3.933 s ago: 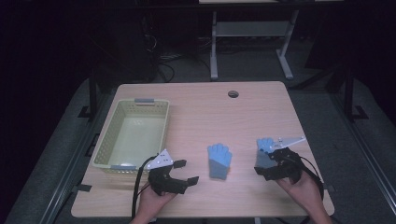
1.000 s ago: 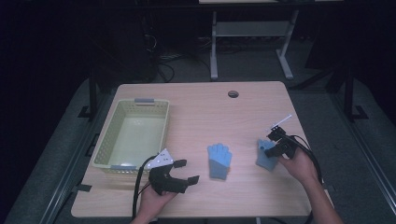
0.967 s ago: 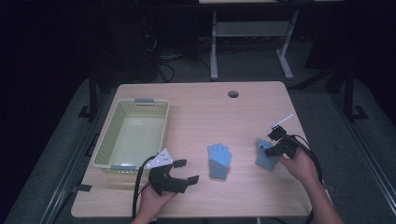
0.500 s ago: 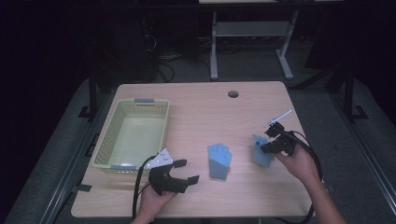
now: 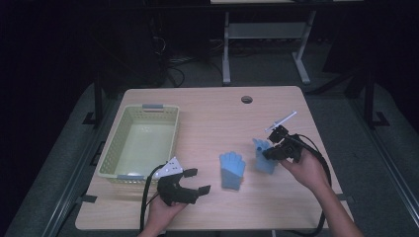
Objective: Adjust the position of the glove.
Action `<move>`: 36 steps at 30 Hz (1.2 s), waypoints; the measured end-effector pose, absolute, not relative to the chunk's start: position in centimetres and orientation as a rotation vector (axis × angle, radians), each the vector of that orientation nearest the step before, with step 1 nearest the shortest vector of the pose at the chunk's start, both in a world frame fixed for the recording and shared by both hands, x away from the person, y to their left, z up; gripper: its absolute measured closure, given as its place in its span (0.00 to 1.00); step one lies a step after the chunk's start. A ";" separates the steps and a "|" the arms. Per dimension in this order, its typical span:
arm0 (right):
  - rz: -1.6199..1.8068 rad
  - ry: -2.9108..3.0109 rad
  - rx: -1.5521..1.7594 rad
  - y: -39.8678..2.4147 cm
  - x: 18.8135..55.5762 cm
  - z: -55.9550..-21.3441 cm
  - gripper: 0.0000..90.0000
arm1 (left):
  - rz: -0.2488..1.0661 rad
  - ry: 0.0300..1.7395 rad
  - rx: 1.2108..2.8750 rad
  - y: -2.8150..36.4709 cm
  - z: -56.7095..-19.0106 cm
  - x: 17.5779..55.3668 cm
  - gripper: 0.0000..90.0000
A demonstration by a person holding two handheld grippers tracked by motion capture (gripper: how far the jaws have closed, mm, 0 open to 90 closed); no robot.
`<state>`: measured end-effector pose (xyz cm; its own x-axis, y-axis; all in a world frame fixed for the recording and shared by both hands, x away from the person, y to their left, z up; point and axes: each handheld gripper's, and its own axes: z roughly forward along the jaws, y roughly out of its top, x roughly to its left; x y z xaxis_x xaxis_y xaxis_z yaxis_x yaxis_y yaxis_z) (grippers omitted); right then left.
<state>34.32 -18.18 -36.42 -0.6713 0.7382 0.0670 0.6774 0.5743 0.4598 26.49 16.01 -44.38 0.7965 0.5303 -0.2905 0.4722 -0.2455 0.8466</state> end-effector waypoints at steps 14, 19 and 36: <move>0.710 2.763 1.080 -13.5 34.1 -36.8 0.90 | 0.085 0.749 1.883 16.2 -44.1 26.4 0.19; 0.721 2.779 1.073 -12.6 34.1 -37.1 0.90 | 0.087 0.753 1.889 16.2 -44.1 26.4 0.19; 0.719 2.849 1.039 -9.7 34.0 -38.8 0.90 | 0.083 0.758 1.876 16.2 -44.1 26.3 0.19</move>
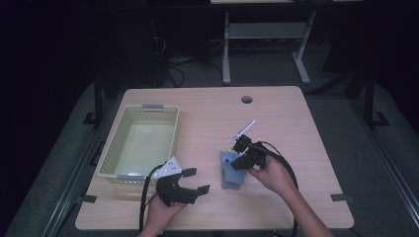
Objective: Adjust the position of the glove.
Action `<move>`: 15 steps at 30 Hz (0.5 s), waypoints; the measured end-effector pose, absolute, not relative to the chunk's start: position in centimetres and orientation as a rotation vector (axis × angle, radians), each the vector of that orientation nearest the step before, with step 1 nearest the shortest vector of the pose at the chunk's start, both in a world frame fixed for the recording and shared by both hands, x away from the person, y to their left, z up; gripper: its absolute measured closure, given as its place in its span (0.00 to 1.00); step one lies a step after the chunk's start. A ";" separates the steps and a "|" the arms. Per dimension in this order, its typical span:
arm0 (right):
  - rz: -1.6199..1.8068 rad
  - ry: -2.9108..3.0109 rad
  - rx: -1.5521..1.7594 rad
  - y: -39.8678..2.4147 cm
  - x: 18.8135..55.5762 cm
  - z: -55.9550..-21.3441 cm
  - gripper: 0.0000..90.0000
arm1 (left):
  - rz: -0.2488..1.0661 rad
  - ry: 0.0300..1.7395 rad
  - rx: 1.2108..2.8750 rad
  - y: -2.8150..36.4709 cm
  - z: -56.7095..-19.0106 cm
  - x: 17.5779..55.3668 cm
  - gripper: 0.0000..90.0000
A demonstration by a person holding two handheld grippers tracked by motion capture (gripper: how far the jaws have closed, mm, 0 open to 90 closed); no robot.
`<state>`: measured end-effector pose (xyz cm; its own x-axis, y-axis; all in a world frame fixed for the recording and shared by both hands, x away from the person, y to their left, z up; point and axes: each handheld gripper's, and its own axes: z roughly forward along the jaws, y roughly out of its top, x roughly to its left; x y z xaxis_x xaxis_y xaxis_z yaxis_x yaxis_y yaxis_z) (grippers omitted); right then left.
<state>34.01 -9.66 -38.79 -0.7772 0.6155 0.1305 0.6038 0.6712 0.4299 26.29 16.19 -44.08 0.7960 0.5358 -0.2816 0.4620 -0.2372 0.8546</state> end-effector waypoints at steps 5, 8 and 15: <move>0.706 2.873 1.049 -9.2 34.2 -39.4 0.89 | 0.076 0.762 1.876 16.4 -44.1 26.4 0.19; 0.696 2.883 1.057 -8.9 34.3 -39.8 0.89 | 0.078 0.760 1.872 16.4 -44.1 26.4 0.19; 0.668 2.891 1.066 -8.4 34.5 -40.6 0.88 | 0.075 0.762 1.869 16.4 -44.1 26.4 0.19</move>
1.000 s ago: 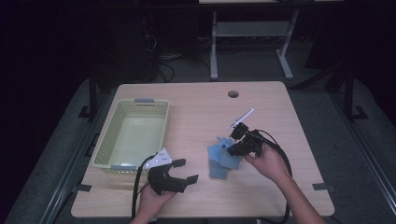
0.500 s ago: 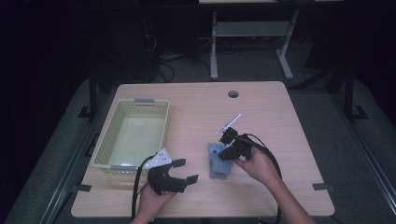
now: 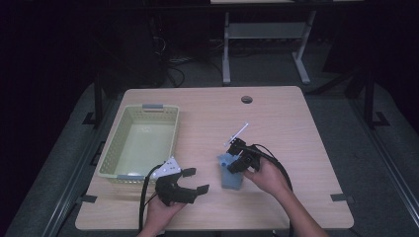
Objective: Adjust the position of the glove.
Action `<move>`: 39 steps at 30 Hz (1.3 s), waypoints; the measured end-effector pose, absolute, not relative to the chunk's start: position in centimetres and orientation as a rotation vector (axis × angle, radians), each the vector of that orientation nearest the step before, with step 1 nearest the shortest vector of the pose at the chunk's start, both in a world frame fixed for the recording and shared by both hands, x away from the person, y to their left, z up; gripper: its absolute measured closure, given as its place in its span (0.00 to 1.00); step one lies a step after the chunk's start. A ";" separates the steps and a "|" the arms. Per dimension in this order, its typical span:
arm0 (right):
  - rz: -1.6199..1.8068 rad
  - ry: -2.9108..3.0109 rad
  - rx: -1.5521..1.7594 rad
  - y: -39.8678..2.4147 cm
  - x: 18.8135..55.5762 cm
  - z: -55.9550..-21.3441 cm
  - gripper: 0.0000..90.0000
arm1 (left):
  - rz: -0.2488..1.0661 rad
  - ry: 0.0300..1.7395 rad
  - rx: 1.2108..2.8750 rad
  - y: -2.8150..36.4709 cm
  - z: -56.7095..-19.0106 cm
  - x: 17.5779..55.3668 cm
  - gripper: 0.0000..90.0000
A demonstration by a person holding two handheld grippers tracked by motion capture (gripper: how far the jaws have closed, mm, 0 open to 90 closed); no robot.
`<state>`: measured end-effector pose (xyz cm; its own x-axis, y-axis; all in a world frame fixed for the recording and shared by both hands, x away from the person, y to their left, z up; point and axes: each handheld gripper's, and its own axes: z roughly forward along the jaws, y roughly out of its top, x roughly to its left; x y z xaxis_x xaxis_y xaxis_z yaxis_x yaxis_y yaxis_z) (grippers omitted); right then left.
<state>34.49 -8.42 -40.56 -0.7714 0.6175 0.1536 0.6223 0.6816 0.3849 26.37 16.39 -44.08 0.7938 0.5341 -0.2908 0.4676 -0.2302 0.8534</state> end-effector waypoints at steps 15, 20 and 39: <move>-0.610 -2.947 -1.086 -7.6 34.6 -41.7 0.72 | 0.069 0.767 1.857 16.6 -44.0 26.3 0.19; -0.656 -2.972 -1.121 -7.6 34.5 -41.1 0.73 | 0.065 0.766 1.860 16.5 -44.1 26.4 0.19; -0.825 -2.843 -1.213 -9.8 34.0 -42.2 0.66 | 0.015 0.799 1.872 15.4 -44.5 26.4 0.21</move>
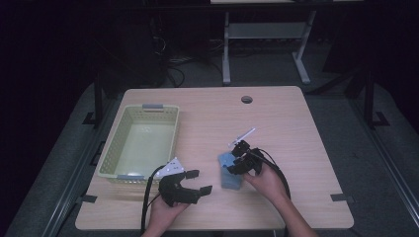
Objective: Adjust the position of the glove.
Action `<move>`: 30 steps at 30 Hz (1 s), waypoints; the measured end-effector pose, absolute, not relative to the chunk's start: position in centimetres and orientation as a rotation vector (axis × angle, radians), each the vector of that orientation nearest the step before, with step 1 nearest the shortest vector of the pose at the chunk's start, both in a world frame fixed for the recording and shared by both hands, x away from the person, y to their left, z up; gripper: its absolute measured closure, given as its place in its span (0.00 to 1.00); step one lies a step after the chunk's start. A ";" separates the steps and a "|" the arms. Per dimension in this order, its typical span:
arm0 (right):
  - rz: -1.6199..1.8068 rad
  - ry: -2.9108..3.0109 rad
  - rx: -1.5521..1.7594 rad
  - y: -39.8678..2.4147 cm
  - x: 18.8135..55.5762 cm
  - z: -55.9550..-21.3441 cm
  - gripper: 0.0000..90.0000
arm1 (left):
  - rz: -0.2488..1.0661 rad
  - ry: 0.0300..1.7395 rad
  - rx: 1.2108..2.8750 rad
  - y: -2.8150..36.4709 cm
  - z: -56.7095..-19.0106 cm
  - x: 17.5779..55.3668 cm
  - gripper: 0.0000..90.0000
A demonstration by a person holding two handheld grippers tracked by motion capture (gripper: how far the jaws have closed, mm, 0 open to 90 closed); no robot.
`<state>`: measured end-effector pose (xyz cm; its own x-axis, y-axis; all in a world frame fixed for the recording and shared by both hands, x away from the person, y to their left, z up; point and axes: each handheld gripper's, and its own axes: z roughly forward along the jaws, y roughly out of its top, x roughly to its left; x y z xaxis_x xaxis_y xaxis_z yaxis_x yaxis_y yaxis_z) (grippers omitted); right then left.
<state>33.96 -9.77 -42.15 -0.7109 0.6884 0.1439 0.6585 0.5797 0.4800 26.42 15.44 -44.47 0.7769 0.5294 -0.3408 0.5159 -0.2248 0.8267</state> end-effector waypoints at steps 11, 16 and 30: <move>0.960 2.627 1.368 -13.5 32.5 -42.3 0.50 | -0.055 0.913 1.877 13.8 -44.7 27.7 0.25; 1.074 2.575 1.493 -14.4 31.9 -43.2 0.44 | -0.121 1.008 1.857 13.0 -44.7 28.8 0.29; 1.364 2.446 1.759 -16.3 30.5 -45.6 0.43 | -0.274 1.151 1.833 10.7 -45.8 30.9 0.46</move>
